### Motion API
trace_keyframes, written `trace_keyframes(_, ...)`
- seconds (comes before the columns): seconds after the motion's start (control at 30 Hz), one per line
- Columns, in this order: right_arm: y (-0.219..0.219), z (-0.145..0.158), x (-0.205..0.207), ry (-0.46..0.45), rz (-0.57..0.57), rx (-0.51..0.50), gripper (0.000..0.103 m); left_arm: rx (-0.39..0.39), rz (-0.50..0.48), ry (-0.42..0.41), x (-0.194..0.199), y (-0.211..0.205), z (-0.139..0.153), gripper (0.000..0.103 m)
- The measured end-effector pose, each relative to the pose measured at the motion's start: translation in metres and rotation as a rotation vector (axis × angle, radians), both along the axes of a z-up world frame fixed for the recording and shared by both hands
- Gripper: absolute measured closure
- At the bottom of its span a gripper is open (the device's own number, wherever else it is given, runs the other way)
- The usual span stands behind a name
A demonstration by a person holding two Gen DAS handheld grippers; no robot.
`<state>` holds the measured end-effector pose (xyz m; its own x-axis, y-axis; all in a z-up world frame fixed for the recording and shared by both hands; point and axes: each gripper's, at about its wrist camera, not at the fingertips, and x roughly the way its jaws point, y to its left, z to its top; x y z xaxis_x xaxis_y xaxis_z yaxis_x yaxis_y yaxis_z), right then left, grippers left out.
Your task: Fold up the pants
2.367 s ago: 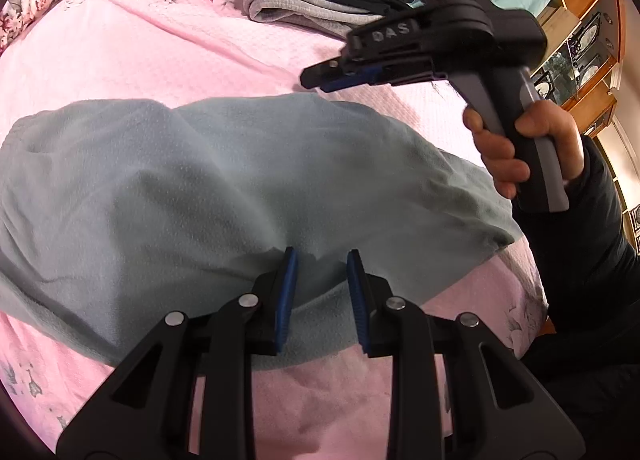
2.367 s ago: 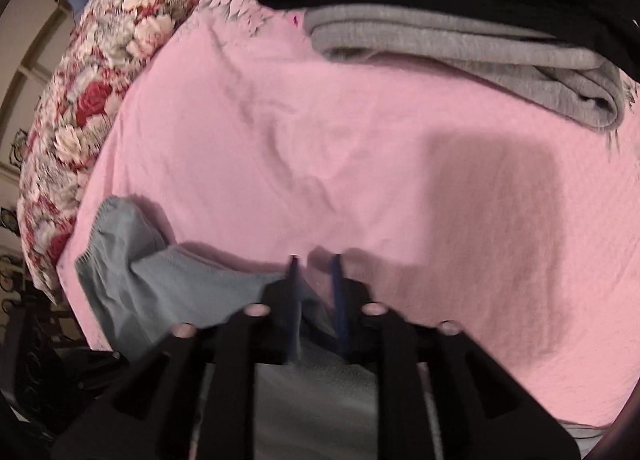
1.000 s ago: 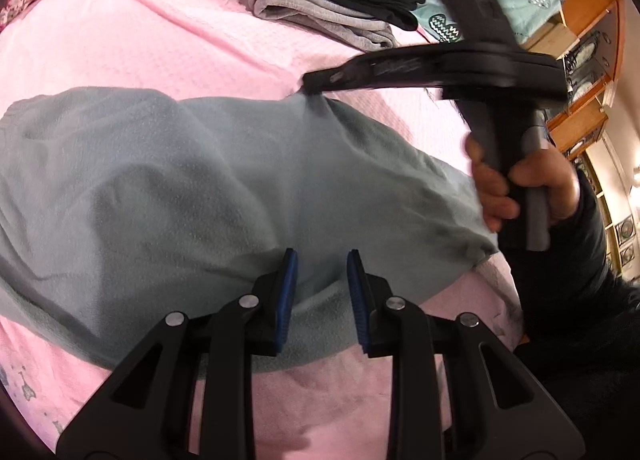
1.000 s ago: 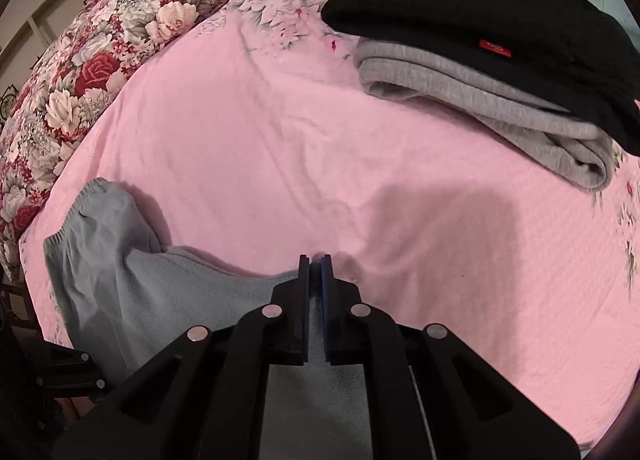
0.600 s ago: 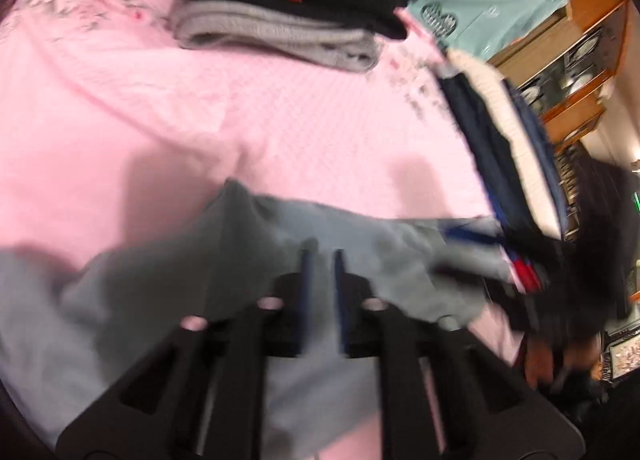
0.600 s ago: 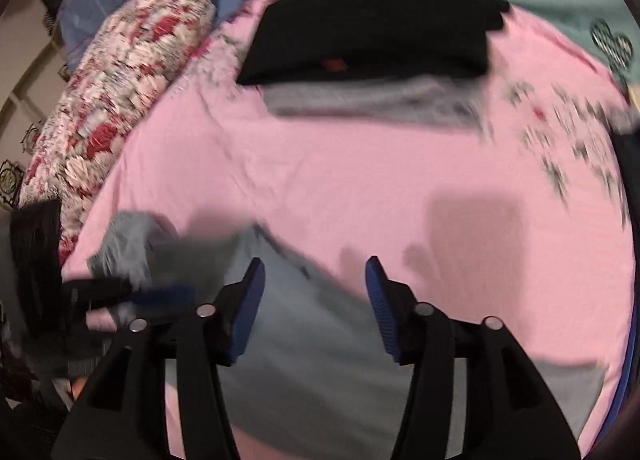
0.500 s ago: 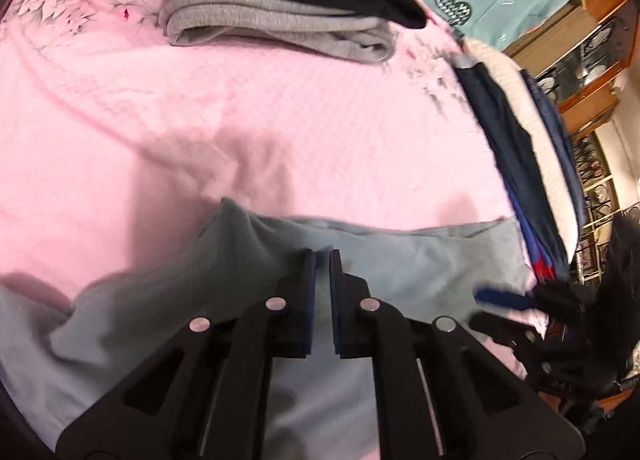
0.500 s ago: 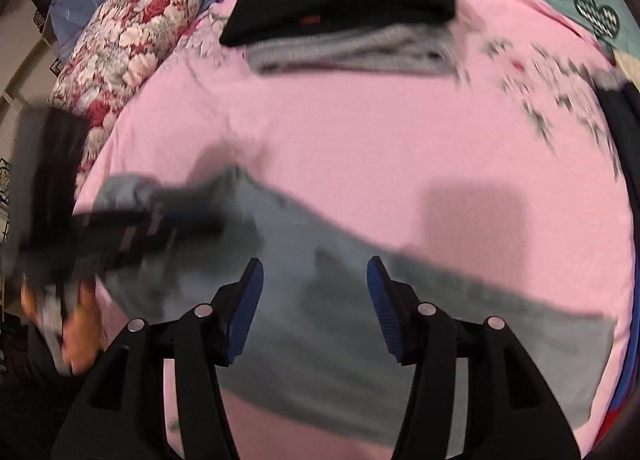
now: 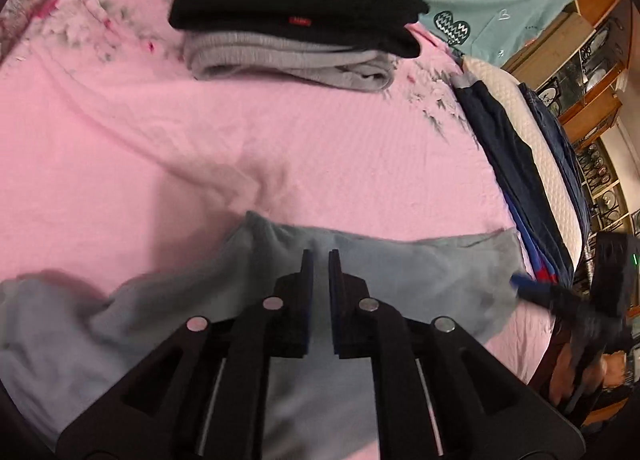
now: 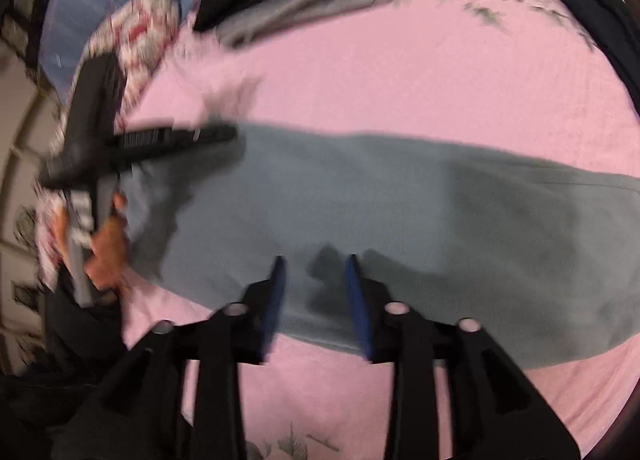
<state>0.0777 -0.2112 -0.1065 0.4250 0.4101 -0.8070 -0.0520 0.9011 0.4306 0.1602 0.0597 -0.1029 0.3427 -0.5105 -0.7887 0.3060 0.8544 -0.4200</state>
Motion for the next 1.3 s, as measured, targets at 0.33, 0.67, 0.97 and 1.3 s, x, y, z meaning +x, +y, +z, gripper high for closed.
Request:
trace_keyframes(0.33, -0.2, -0.02, -0.023, 0.112, -0.34, 0.022, 0.036, 0.001, -0.042, 0.11, -0.058, 0.0, -0.038, 0.092)
trace_keyframes(0.67, -0.201, -0.036, -0.003, 0.129, -0.233, 0.043, 0.032, -0.025, -0.007, 0.124, -0.059, 0.009, -0.039, 0.09)
trace_keyframes(0.97, -0.209, -0.038, -0.009, 0.1, -0.237, 0.088, 0.04, -0.027, -0.005, 0.126, -0.06, 0.01, -0.039, 0.09)
trace_keyframes(1.3, -0.196, -0.034, -0.035, 0.111, -0.23, 0.09, 0.04, -0.028, -0.005, 0.124, -0.06, 0.01, -0.039, 0.09)
